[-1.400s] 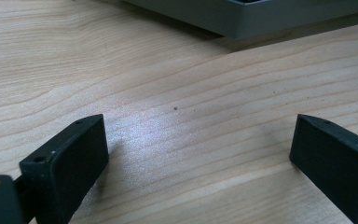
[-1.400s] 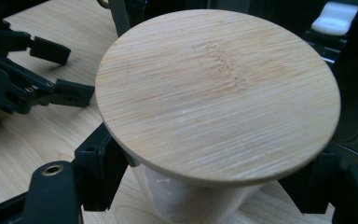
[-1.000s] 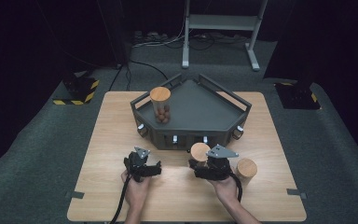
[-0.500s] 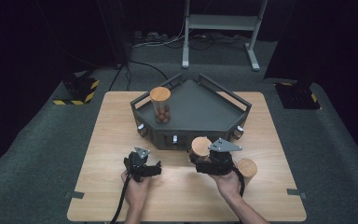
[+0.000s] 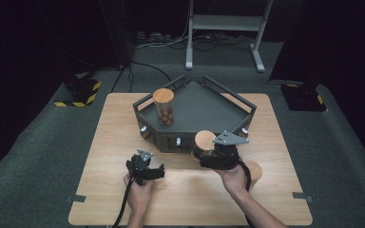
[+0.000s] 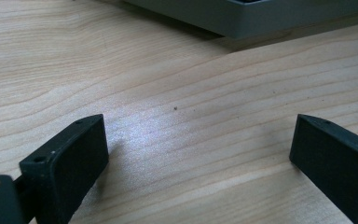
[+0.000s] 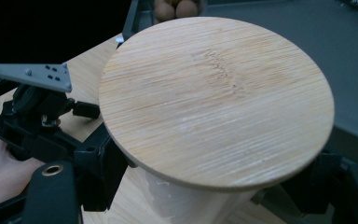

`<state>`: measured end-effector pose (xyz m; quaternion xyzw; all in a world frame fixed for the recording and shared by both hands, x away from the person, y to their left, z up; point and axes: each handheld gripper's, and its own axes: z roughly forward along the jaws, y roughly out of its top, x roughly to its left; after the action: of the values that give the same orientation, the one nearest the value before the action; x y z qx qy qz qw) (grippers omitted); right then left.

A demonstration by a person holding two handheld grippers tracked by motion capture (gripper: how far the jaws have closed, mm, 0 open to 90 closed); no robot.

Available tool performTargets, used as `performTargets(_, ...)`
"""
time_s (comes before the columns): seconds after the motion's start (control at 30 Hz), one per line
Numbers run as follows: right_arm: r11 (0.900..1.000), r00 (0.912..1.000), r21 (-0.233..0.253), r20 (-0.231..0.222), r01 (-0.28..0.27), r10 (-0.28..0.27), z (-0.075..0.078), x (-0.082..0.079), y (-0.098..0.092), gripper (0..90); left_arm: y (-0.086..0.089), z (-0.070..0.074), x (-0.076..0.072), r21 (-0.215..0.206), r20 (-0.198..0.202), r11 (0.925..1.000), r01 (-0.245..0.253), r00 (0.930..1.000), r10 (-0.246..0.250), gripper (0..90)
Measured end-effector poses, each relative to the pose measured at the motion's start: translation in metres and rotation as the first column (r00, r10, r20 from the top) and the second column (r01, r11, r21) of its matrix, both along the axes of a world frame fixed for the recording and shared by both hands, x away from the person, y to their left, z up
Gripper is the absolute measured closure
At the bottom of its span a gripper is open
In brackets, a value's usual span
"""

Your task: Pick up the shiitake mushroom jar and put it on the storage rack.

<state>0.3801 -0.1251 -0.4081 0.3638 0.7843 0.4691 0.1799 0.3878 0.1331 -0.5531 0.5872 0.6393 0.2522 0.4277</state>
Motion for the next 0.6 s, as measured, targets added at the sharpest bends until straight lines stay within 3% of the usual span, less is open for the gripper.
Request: performTargets(0.6, 1.000, 0.9997, -0.001, 0.021, 0.010, -0.010, 0.027, 0.018, 0.005, 25.4, 0.000, 0.000, 0.000, 0.000, 0.000, 1.0000, 0.000, 1.0000, 0.000, 4.1)
